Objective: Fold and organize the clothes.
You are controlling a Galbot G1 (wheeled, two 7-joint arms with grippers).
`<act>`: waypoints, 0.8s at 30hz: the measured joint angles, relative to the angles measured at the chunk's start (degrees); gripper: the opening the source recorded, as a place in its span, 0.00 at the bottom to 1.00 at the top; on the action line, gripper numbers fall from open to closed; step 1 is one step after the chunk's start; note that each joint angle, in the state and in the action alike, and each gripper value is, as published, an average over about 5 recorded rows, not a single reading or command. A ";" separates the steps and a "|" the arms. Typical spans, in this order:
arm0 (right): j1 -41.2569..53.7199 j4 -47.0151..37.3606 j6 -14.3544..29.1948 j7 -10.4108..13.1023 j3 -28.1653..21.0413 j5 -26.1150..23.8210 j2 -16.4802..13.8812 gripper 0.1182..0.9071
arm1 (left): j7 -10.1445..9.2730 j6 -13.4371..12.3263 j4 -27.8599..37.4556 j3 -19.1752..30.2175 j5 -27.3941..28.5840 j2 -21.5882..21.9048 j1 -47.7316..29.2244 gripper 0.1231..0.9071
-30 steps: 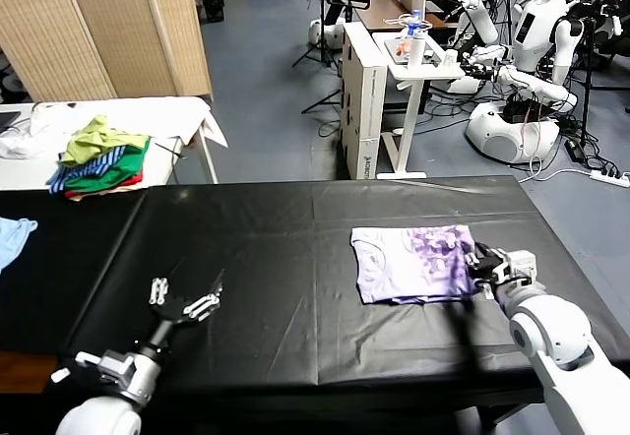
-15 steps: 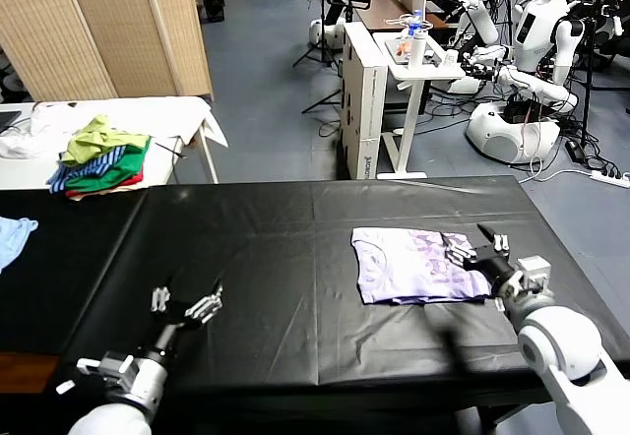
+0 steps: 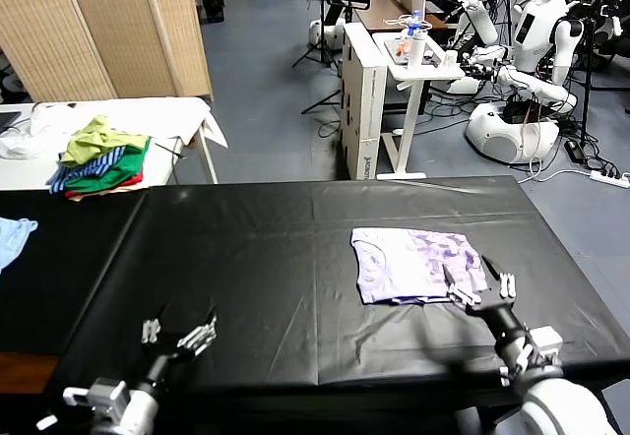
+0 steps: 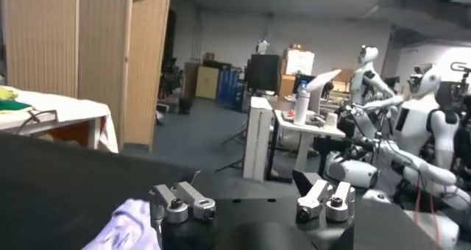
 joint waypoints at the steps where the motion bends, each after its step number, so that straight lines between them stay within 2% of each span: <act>1: -1.19 0.64 0.03 0.07 0.31 0.03 0.13 1.00 | -0.04 -0.14 -0.44 -0.21 0.07 0.09 0.83 1.00; 12: -11.32 5.74 -0.06 -0.08 3.72 0.04 1.67 1.00 | -0.02 -0.76 -2.35 -1.61 1.04 -0.14 6.86 1.00; 19: -16.16 8.34 -0.65 -0.08 5.00 -0.04 2.84 1.00 | 1.06 -1.59 -3.09 -2.60 1.52 -1.18 9.67 1.00; 24: -18.70 8.91 -0.78 -0.13 5.23 -0.29 3.46 1.00 | 1.16 -1.57 -3.49 -2.87 1.78 -2.24 10.85 1.00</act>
